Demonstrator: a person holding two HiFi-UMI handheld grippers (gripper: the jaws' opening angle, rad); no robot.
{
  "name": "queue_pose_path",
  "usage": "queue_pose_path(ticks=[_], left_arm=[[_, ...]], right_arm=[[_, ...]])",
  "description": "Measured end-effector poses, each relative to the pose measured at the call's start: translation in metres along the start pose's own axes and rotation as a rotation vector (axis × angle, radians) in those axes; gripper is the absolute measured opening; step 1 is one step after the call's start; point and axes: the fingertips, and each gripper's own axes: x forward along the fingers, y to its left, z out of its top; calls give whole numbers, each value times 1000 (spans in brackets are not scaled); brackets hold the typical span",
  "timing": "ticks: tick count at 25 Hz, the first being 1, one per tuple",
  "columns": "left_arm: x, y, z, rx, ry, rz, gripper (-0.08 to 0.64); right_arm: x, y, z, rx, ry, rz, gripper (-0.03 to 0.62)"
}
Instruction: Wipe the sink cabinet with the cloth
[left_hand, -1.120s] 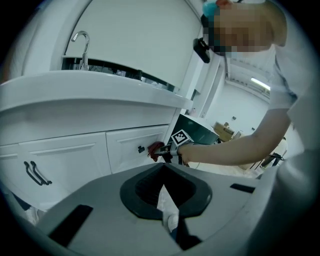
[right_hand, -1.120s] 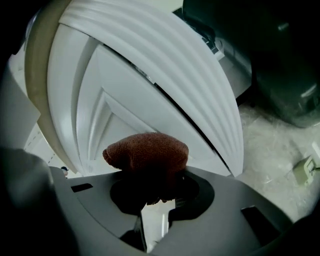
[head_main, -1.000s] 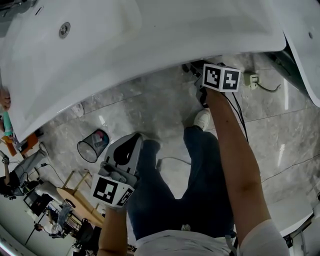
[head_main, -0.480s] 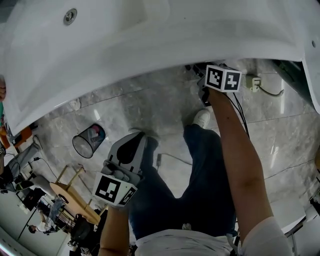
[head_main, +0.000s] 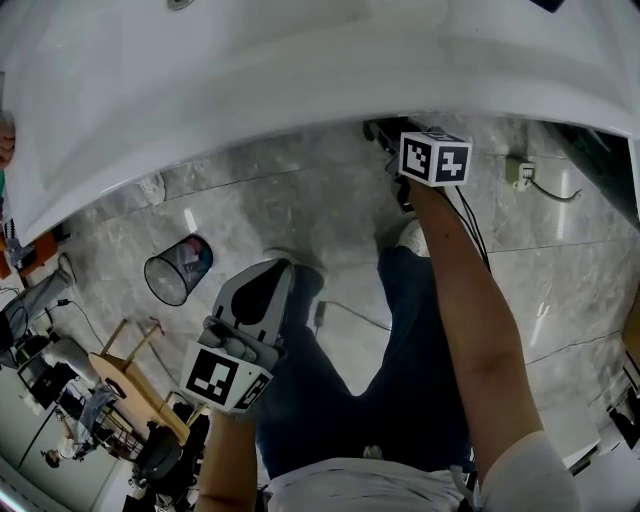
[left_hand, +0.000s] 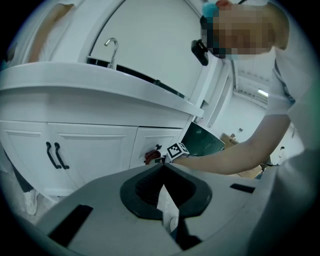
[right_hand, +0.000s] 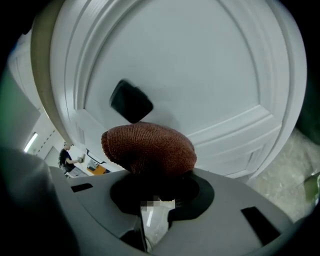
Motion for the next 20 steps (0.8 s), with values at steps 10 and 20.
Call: queue_pose_path(ticks=[10,20], left_arm=[[-53,34,-28,-19,-7,7,11],[-74,33,-28,-22,-8,-19,12]], right_arm=[[36,51,-21,7,12,0,89],[-2,78,18,-8,-100,-28,89]])
